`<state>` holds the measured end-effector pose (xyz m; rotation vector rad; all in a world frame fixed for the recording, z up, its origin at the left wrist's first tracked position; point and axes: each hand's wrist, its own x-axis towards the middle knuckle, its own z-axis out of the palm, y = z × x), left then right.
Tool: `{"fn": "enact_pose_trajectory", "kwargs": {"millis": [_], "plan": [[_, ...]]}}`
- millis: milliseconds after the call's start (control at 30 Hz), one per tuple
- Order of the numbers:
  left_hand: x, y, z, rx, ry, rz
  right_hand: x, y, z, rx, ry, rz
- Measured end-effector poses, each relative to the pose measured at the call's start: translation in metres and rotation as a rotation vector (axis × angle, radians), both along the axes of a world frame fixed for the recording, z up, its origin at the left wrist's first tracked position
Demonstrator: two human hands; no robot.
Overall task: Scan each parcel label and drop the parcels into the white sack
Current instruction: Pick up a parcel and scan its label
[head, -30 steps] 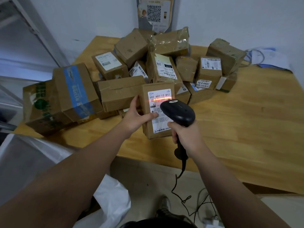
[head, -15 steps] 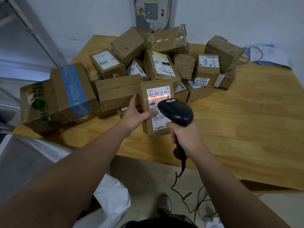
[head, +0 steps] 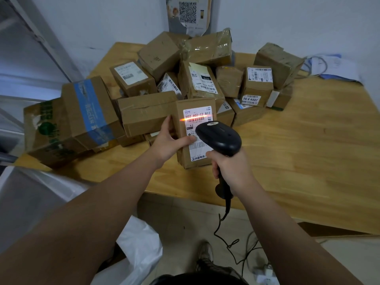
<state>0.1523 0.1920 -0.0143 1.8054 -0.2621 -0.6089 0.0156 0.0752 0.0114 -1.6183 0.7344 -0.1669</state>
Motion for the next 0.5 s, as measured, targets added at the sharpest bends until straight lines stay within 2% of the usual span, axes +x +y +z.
{"fn": "enact_pose_trajectory", "kwargs": {"millis": [500], "plan": [[-0.0024, -0.0008, 0.003, -0.002, -0.015, -0.013, -0.0084, 0.0011, 0.0004, 0.009, -0.02, -0.016]]}}
